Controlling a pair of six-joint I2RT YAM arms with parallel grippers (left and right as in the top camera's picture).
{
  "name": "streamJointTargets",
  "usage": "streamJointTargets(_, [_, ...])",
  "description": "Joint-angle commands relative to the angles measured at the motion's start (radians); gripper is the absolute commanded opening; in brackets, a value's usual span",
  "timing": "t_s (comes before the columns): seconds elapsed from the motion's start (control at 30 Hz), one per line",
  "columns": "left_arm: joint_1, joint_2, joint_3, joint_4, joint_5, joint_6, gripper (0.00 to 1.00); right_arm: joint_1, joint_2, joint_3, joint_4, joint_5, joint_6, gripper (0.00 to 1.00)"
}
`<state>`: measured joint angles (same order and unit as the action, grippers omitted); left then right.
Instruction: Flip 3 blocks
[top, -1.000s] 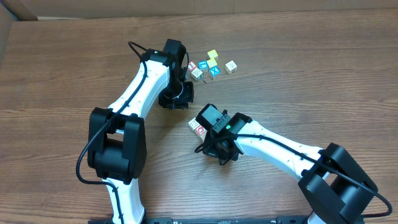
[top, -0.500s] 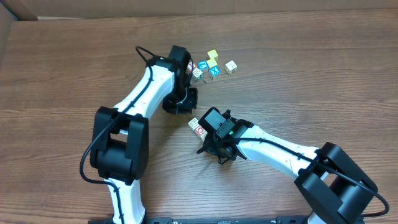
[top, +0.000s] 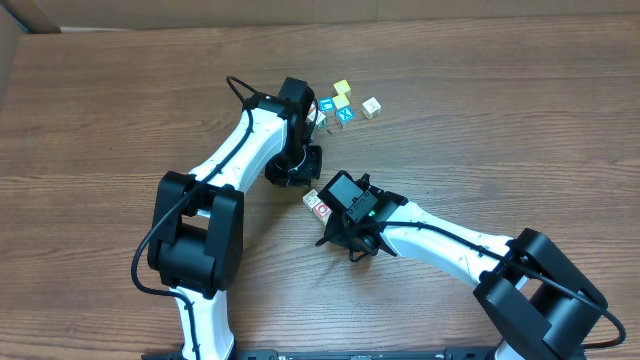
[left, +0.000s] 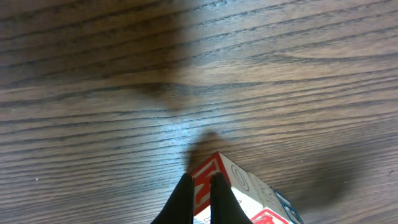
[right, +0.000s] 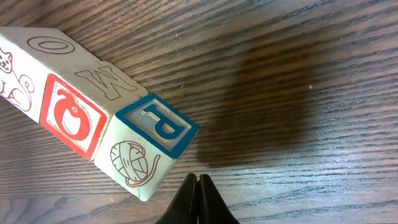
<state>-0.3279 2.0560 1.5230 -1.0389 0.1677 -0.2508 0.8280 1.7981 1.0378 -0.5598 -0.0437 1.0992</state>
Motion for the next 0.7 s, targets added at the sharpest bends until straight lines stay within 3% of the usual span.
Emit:
streamJointTargets(0.0, [-0.003, 0.001, -0.017, -0.002, -0.018, 0.008, 0.04, 0.002, -0.016, -0.005, 0.006, 0.018, 0.005, 0.04])
streamJointTargets(0.67, [-0.007, 0.001, -0.072, 0.068, -0.028, 0.008, 0.04, 0.002, -0.014, -0.005, 0.006, 0.042, 0.005, 0.04])
